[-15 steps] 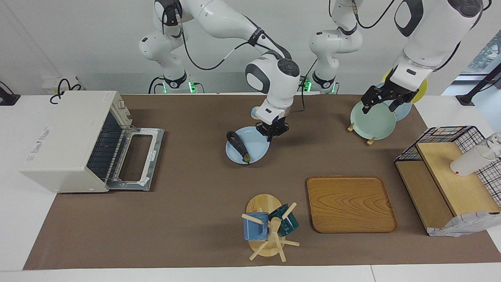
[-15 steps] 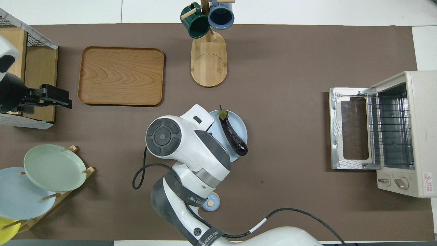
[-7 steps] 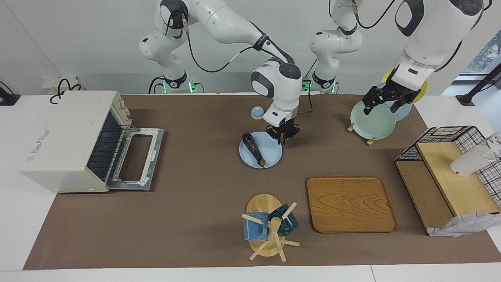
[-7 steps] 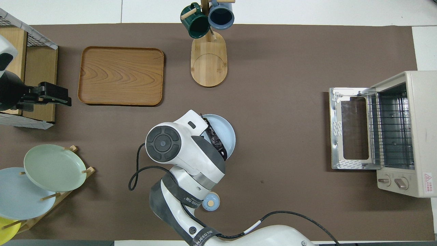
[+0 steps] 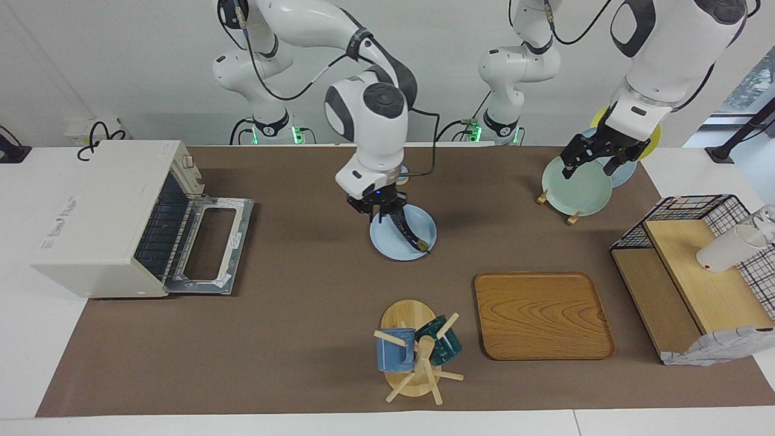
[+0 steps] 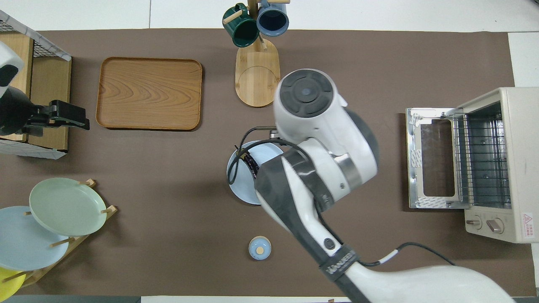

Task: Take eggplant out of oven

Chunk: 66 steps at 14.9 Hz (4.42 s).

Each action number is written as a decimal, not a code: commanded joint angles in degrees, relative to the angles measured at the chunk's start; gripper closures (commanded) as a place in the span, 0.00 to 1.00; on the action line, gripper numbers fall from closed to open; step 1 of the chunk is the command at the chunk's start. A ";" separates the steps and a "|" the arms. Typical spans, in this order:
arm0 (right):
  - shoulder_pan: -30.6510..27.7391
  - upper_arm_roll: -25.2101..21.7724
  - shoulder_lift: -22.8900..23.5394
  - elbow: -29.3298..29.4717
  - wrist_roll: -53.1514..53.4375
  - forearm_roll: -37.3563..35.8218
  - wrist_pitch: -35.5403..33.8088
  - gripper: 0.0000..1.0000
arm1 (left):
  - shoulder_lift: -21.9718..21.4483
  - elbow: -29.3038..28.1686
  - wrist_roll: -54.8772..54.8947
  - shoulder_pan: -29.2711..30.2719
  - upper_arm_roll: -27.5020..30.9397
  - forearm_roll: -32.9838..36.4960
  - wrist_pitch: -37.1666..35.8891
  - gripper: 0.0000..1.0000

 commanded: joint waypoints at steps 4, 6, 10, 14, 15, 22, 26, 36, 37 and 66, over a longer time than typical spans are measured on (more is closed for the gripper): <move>-8.85 0.76 -7.19 -22.87 -8.98 -7.69 13.04 1.00 | 1.87 -4.82 -9.07 -6.53 -0.29 -0.77 5.80 0.00; -10.27 0.67 -7.72 -25.07 -11.98 -7.96 15.23 1.00 | 5.02 -4.91 -14.52 -10.13 -0.29 -0.95 8.53 0.00; -14.93 0.67 -7.99 -29.82 -15.24 -11.30 21.82 1.00 | 10.39 -7.36 -26.56 -17.34 -0.38 -1.04 17.83 0.00; -19.05 0.67 -7.37 -31.06 -16.11 -14.37 23.86 1.00 | 10.92 -15.10 -38.51 -23.50 -0.38 -1.04 29.35 0.00; -20.28 0.76 -7.37 -31.41 -17.60 -15.34 24.29 1.00 | 12.06 -15.54 -41.33 -24.73 -0.29 -1.04 30.85 0.00; -21.61 0.67 -5.53 -32.21 -19.89 -16.75 26.32 1.00 | 19.71 -15.28 -52.86 -29.48 -0.20 -1.04 39.04 0.00; -21.70 0.67 -5.44 -32.12 -20.78 -21.92 25.79 1.00 | 19.54 -16.33 -60.41 -30.89 -0.29 -0.95 36.94 0.00; -24.06 0.76 -8.15 -28.08 -30.25 -25.63 18.51 1.00 | 18.40 -18.89 -60.25 -33.96 -0.46 -0.95 36.85 0.00; -25.29 0.85 -8.94 -27.12 -32.01 -25.28 16.93 1.00 | 18.31 -18.97 -60.25 -34.14 -0.46 -0.95 36.76 0.00; -30.49 1.73 -16.86 -2.85 -40.91 -0.32 -14.73 0.75 | 28.91 5.06 -2.71 -7.88 -0.20 0.36 27.18 1.00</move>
